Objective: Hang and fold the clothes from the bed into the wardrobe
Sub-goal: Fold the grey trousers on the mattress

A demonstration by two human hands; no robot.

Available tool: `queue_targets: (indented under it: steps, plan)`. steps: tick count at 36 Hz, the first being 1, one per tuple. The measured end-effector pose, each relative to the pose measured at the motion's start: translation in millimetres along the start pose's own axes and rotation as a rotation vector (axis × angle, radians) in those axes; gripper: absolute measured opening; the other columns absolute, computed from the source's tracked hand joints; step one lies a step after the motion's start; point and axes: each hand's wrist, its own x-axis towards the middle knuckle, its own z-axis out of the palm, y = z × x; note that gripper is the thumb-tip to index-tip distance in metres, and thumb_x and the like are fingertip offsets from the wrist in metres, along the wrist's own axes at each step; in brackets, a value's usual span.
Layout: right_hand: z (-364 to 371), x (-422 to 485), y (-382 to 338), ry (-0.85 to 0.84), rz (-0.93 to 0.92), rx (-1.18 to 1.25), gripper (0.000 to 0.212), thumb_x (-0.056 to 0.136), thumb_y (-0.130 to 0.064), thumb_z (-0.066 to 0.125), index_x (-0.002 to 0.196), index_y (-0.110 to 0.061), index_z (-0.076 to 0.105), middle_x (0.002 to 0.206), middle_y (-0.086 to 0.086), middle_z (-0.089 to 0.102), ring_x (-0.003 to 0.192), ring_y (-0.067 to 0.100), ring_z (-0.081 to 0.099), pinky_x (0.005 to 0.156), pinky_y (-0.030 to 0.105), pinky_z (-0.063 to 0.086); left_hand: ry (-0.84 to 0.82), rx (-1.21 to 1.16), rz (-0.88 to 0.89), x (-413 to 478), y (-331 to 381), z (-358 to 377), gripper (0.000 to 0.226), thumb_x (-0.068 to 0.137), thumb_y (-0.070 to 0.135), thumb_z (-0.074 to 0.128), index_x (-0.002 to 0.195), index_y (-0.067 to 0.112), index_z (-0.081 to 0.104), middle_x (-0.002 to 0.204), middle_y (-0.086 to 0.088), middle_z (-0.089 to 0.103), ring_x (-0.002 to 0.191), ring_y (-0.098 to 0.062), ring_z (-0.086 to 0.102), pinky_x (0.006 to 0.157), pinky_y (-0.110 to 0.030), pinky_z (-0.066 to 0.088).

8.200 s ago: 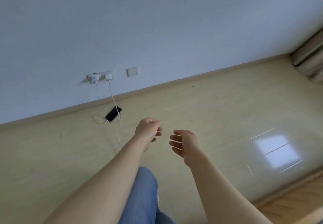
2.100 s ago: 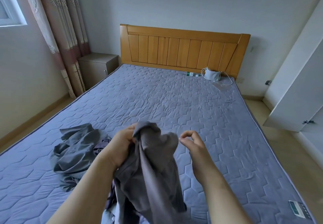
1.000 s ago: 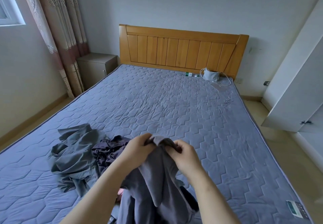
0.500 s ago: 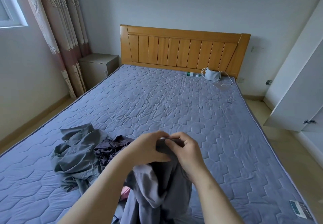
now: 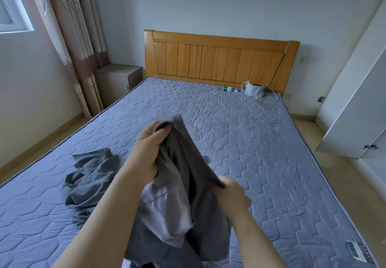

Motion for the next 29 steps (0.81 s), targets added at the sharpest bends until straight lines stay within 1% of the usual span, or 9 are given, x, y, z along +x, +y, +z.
queue_targets:
  steps: [5,9,12,15,18,20,23,26,29]
  plan:
    - [-19.1,9.8,-8.6,0.348,-0.104,0.194,0.037,0.082,-0.041,0.043,0.054,-0.016,0.042,0.076,-0.003,0.05,0.091,0.034,0.051,0.062,0.032,0.031,0.212,0.206,0.011,7.7,-4.4,-11.9,0.022,0.094,0.007,0.049,0.081,0.018,0.063,0.08,-0.004,0.063,0.078,-0.016,0.057,0.073,-0.027,0.048]
    - [-31.1,10.6,-21.2,0.452,-0.207,0.462,0.015,0.088,-0.01,0.057,0.077,-0.003,0.066,0.131,0.011,0.052,0.126,0.029,0.041,0.094,0.024,0.03,0.315,0.249,0.069,11.3,-4.0,-20.9,0.019,0.093,0.012,0.051,0.08,0.019,0.062,0.083,-0.004,0.061,0.084,-0.017,0.055,0.079,-0.033,0.045]
    - [-40.0,6.8,-27.9,0.507,-0.313,0.594,0.015,0.088,-0.002,0.057,0.076,-0.008,0.064,0.127,0.004,0.049,0.122,0.016,0.043,0.092,0.013,0.026,0.32,0.126,0.16,10.8,2.9,-22.6,0.022,0.095,0.012,0.05,0.079,0.02,0.062,0.077,0.002,0.059,0.08,-0.012,0.053,0.079,-0.03,0.043]
    - [-40.4,10.1,-24.4,0.353,-0.301,0.581,0.03,0.088,-0.016,0.057,0.059,-0.018,0.048,0.079,-0.007,0.053,0.082,0.012,0.048,0.069,0.024,0.035,0.338,0.291,0.227,17.0,2.6,-28.5,0.022,0.094,0.012,0.051,0.079,0.025,0.062,0.077,0.003,0.058,0.082,-0.014,0.052,0.08,-0.035,0.042]
    - [-33.0,12.1,-15.9,0.214,-0.159,0.47,0.041,0.088,-0.019,0.06,0.055,-0.013,0.037,0.048,-0.005,0.035,0.057,0.012,0.031,0.049,0.022,0.026,0.361,0.786,0.16,26.9,-12.0,-38.6,0.015,0.093,0.016,0.051,0.09,0.023,0.064,0.09,-0.005,0.063,0.09,-0.026,0.057,0.085,-0.039,0.044]
    - [-24.2,8.7,-10.4,0.135,-0.086,0.518,0.042,0.089,-0.019,0.06,0.055,-0.016,0.036,0.045,-0.008,0.033,0.05,0.008,0.028,0.044,0.02,0.022,0.377,1.058,0.078,28.7,-26.5,-45.1,0.022,0.092,0.019,0.052,0.107,0.016,0.066,0.099,-0.016,0.064,0.089,-0.032,0.058,0.078,-0.037,0.045]
    - [-16.6,2.4,-8.4,-0.01,0.014,0.65,0.027,0.091,-0.017,0.058,0.065,-0.013,0.052,0.059,0.0,0.049,0.058,0.013,0.042,0.054,0.025,0.032,0.374,0.993,-0.04,21.7,-43.6,-42.1,0.028,0.092,0.016,0.05,0.118,0.013,0.061,0.097,-0.024,0.064,0.077,-0.031,0.058,0.065,-0.034,0.042]
    - [-18.3,6.3,-11.1,-0.014,0.148,0.89,0.018,0.093,-0.013,0.054,0.077,-0.01,0.063,0.078,0.006,0.066,0.074,0.021,0.059,0.073,0.03,0.048,0.244,0.984,-0.089,15.4,-59.5,-33.9,0.051,0.089,0.018,0.056,0.137,0.017,0.039,0.118,-0.022,0.054,0.105,-0.036,0.056,0.09,-0.038,0.045]
    - [-26.9,9.4,-18.3,-0.049,0.269,1.148,0.023,0.097,-0.013,0.045,0.076,-0.012,0.056,0.074,0.01,0.06,0.065,0.021,0.058,0.053,0.028,0.052,-0.126,1.064,-0.115,-0.7,-64.7,-17.4,0.093,0.079,0.028,0.072,0.147,0.028,0.009,0.129,-0.01,0.03,0.109,-0.021,0.043,0.101,-0.033,0.036]
